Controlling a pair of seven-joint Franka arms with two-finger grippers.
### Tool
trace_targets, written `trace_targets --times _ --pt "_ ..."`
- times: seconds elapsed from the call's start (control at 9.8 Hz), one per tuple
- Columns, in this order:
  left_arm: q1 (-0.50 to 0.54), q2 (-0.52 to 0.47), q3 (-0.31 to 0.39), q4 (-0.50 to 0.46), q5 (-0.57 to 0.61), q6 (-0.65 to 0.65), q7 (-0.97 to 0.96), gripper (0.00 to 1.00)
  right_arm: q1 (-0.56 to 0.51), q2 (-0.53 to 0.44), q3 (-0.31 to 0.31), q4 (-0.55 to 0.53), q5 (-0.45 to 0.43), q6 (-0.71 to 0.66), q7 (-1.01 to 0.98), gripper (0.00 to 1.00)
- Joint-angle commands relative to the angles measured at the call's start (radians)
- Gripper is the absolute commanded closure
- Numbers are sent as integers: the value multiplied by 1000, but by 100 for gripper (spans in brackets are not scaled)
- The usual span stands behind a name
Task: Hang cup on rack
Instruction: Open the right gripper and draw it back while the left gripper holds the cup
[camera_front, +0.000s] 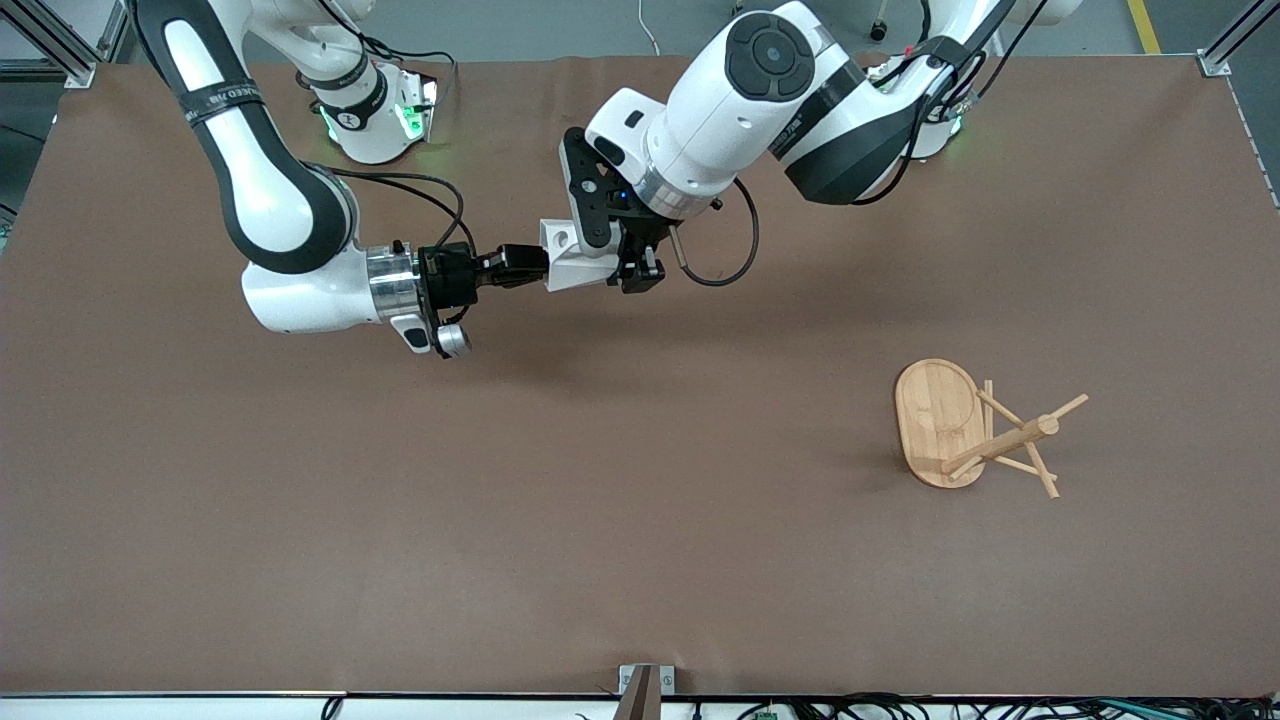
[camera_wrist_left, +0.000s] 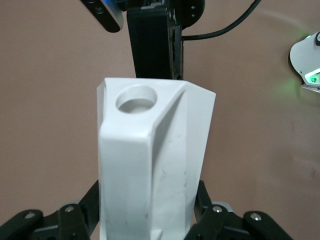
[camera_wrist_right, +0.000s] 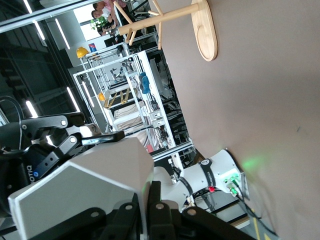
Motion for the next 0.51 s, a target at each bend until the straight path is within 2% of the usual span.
trace_targets --times 0.0,0.31,0.41 --pt "7 5 14 -20 28 -22 -94 97 -21 -67 14 -13 28 -20 99 0" --pt "8 -16 18 -15 132 -74 -253 97 -62 -80 5 4 1 -17 113 0" --pt "13 -24 20 -17 137 -83 -283 97 -85 -80 -16 28 -68 -17 138 0"
